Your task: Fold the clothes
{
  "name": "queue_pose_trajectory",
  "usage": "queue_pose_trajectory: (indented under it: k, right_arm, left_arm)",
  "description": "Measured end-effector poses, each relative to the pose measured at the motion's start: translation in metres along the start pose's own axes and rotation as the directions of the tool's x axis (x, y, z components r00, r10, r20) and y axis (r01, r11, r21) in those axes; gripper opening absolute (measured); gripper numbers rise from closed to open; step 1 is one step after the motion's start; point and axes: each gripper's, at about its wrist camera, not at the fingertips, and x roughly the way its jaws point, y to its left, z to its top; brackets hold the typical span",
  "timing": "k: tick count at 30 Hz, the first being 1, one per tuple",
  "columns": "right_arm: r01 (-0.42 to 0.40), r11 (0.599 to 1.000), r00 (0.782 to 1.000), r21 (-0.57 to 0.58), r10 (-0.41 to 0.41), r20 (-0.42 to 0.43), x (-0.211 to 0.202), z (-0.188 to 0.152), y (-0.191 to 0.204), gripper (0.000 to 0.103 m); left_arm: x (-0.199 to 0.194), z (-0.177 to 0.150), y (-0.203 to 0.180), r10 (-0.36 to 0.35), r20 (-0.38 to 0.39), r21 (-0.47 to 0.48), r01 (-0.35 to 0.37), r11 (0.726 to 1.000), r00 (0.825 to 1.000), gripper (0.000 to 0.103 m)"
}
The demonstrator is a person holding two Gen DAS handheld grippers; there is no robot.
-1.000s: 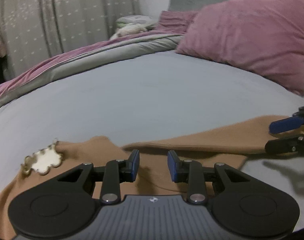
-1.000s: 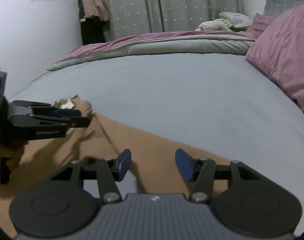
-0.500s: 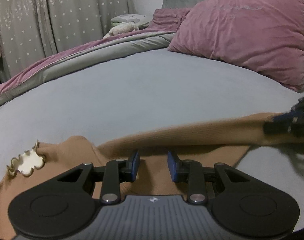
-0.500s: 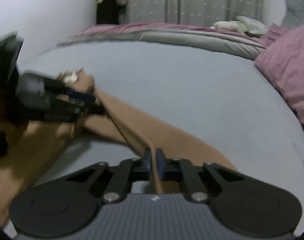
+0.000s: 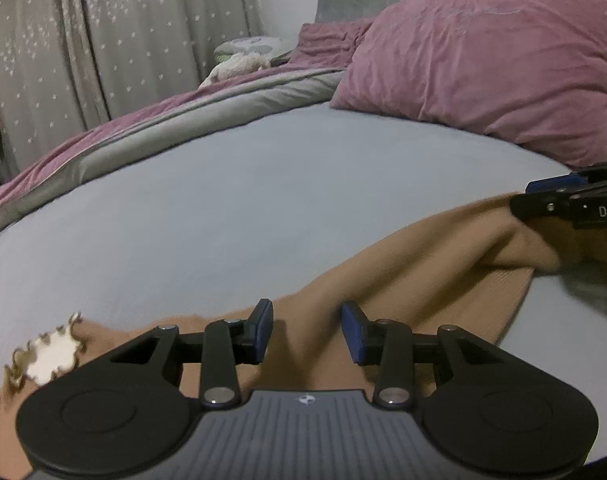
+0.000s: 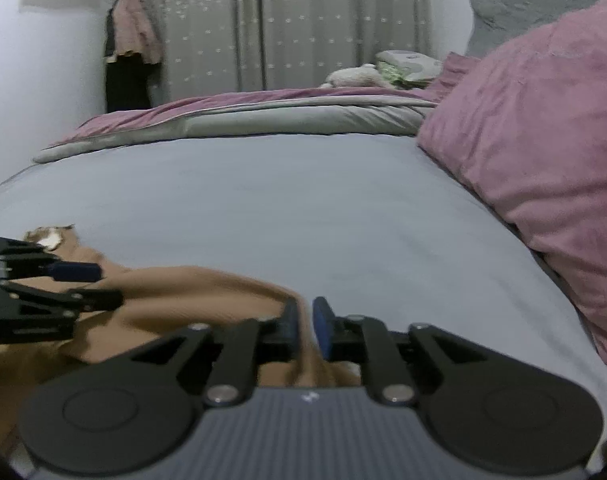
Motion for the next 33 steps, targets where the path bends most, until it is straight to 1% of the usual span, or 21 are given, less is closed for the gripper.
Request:
queue_pose_trajectory:
  k: [1, 3, 5, 11, 14, 15, 16, 19, 22, 23, 25, 27, 30, 33]
  right_arm:
    - [-0.005, 1.000, 1.000, 0.026, 0.005, 0.006, -0.001, 0.000, -0.006, 0.036]
    - [-0.018, 0.997, 1.000, 0.080, 0.017, 0.018, -0.002, 0.000, -0.018, 0.041]
    - [-0.049, 0.989, 0.998, 0.138, 0.045, 0.033, -0.008, 0.002, -0.031, 0.042]
    - [-0.052, 0.980, 0.998, 0.191, 0.047, 0.032, -0.028, 0.003, -0.060, 0.044]
    - [-0.053, 0.975, 0.998, 0.217, 0.048, 0.031, -0.037, 0.004, -0.074, 0.054]
    - [-0.052, 0.973, 0.998, 0.223, 0.046, 0.031, -0.041, 0.005, -0.079, 0.059]
    - [-0.044, 0.975, 0.999, 0.217, 0.038, 0.032, -0.046, 0.006, -0.082, 0.059]
    - [-0.029, 0.977, 0.999, 0.210, 0.023, 0.030, -0.058, 0.006, -0.088, 0.060]
    - [-0.012, 0.982, 1.000, 0.188, 0.007, 0.027, -0.066, 0.007, -0.089, 0.060]
    - [-0.002, 0.983, 1.000, 0.183, -0.004, 0.031, -0.069, 0.008, -0.089, 0.062]
    - [0.012, 0.981, 0.999, 0.194, -0.022, 0.047, -0.074, 0.009, -0.090, 0.069]
    - [0.004, 0.981, 0.998, 0.192, -0.016, 0.061, -0.077, 0.010, -0.089, 0.069]
    - [-0.003, 0.983, 0.997, 0.186, -0.011, 0.074, -0.080, 0.012, -0.088, 0.070]
    - [-0.009, 0.981, 0.996, 0.193, -0.008, 0.086, -0.083, 0.012, -0.088, 0.071]
  left_arm:
    - [-0.001, 0.003, -0.005, -0.012, 0.006, 0.001, 0.012, 1.000, 1.000, 0.039]
    - [-0.002, 0.009, -0.017, -0.041, 0.018, 0.015, 0.041, 0.999, 0.999, 0.039]
    - [-0.001, 0.014, -0.030, -0.065, 0.024, 0.041, 0.064, 0.997, 0.998, 0.039]
    - [0.013, 0.035, -0.065, -0.132, 0.025, 0.136, 0.128, 0.982, 0.991, 0.039]
    - [0.017, 0.048, -0.076, -0.198, 0.024, 0.183, 0.191, 0.964, 0.980, 0.039]
    - [0.017, 0.052, -0.079, -0.233, 0.017, 0.200, 0.225, 0.954, 0.972, 0.039]
    - [0.017, 0.057, -0.082, -0.270, 0.010, 0.217, 0.262, 0.940, 0.963, 0.040]
    - [0.012, 0.067, -0.091, -0.388, -0.024, 0.280, 0.379, 0.882, 0.921, 0.045]
    - [0.006, 0.069, -0.107, -0.461, -0.068, 0.363, 0.452, 0.815, 0.885, 0.047]
    - [0.003, 0.068, -0.113, -0.480, -0.083, 0.388, 0.472, 0.791, 0.873, 0.047]
    - [-0.003, 0.065, -0.126, -0.512, -0.113, 0.434, 0.506, 0.745, 0.851, 0.047]
    - [-0.006, 0.062, -0.140, -0.513, -0.132, 0.479, 0.508, 0.716, 0.848, 0.047]
    - [-0.010, 0.058, -0.157, -0.499, -0.138, 0.543, 0.486, 0.684, 0.856, 0.047]
    - [-0.015, 0.058, -0.167, -0.501, -0.141, 0.586, 0.480, 0.653, 0.854, 0.047]
